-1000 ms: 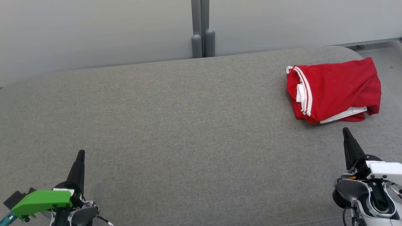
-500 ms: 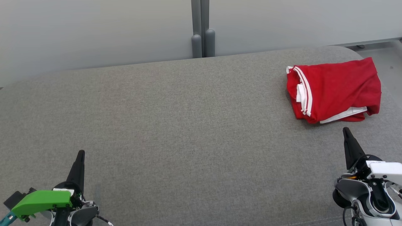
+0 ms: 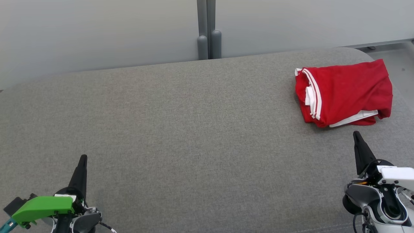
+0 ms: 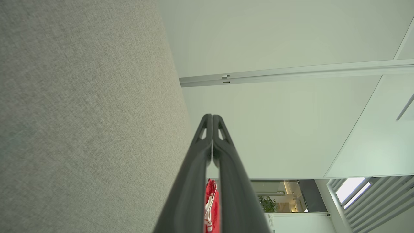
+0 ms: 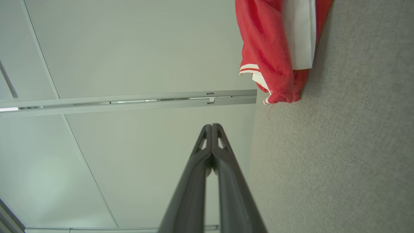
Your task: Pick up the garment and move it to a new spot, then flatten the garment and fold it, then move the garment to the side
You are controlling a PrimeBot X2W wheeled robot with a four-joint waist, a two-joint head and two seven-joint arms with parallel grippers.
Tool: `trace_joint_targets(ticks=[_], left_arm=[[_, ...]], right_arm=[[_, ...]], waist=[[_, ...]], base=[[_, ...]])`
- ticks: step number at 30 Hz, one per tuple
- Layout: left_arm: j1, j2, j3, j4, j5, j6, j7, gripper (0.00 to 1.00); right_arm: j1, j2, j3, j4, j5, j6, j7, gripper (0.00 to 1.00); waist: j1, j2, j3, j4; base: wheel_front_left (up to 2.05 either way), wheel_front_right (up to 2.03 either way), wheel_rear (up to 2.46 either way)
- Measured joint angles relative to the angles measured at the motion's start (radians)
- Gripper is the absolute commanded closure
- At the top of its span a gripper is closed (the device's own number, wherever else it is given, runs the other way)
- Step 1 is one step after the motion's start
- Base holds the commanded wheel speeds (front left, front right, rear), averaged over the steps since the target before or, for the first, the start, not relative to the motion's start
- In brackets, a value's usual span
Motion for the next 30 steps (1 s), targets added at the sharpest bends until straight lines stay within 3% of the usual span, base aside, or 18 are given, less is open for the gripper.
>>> trace_joint_targets(ticks=[30], left_arm=[[0.0, 0.0, 0.001, 0.002, 0.0, 0.0, 0.0, 1.0]], right_arm=[[0.0, 0.0, 0.0, -0.001, 0.0, 0.0, 0.0, 1.0]], waist=[[0.0, 0.0, 0.0, 0.0]], base=[[0.0, 0.0, 0.0]])
